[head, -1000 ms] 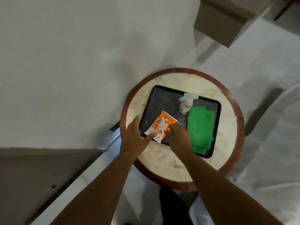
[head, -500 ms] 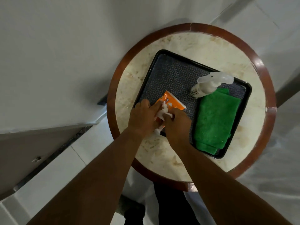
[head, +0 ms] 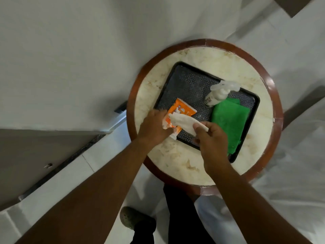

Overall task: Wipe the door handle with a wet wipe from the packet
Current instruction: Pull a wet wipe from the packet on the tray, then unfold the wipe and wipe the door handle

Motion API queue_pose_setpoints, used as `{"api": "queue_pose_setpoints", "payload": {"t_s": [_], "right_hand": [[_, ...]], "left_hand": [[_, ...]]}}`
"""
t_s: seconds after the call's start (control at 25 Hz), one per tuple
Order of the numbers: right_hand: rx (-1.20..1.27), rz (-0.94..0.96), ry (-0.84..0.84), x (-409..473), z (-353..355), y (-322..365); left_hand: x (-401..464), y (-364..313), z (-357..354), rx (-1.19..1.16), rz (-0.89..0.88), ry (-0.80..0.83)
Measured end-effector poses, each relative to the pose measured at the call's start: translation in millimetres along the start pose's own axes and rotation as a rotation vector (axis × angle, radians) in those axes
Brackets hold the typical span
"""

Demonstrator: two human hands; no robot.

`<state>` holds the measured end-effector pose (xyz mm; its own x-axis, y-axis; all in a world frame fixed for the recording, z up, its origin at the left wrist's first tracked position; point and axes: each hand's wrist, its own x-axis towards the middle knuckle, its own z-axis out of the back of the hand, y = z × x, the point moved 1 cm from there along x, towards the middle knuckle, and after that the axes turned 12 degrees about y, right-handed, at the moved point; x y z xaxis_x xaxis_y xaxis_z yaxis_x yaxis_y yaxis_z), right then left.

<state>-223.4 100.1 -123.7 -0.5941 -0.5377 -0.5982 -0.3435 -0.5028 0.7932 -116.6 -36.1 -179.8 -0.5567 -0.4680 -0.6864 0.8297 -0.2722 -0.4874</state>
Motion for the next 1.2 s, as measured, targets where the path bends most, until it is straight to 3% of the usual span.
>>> {"api": "queue_pose_setpoints", "payload": {"t_s": [0.08,0.16,0.28,0.4,0.56,0.68,0.8,0.88,1.04,1.2], "right_hand": [[0.303,-0.076,0.119,-19.8,-13.5,24.2],[0.404,-0.109,0.252,-45.3,-37.9,47.0],[0.291,-0.054,0.355,-89.7,-86.5,72.7],[0.058,0.094,0.415,-139.5,-138.0,87.9],[-0.2,0.279,0.525,-224.1,-213.5,102.2],[-0.356,0.619,0.452,-286.9,-260.5,118.7],[-0.501,0.981,0.566,-342.7,-310.6,132.6],[-0.638,1.098,0.594,-365.7,-340.6,137.7],[-0.448,0.94,0.697,-380.2,-374.8,147.2],[-0.231,0.793,0.713,-378.7,-392.3,162.7]], "left_hand": [[-41.2,-2.8,16.0,-0.579,0.1,0.032],[-91.0,-5.1,36.6,-1.104,0.085,0.081],[-165.8,10.7,82.1,-1.364,-0.119,0.016],[-243.9,39.4,127.5,-1.334,-0.267,-0.103],[-353.3,95.3,162.9,-1.2,-0.268,-0.351],[-416.6,132.7,182.0,-1.116,-0.226,-0.511],[-472.2,173.9,203.5,-1.082,-0.263,-0.655],[-501.4,197.2,215.3,-1.067,-0.297,-0.68],[-535.3,226.7,229.2,-1.087,-0.416,-0.634],[-541.5,243.9,246.7,-1.167,-0.409,-0.712]]}}
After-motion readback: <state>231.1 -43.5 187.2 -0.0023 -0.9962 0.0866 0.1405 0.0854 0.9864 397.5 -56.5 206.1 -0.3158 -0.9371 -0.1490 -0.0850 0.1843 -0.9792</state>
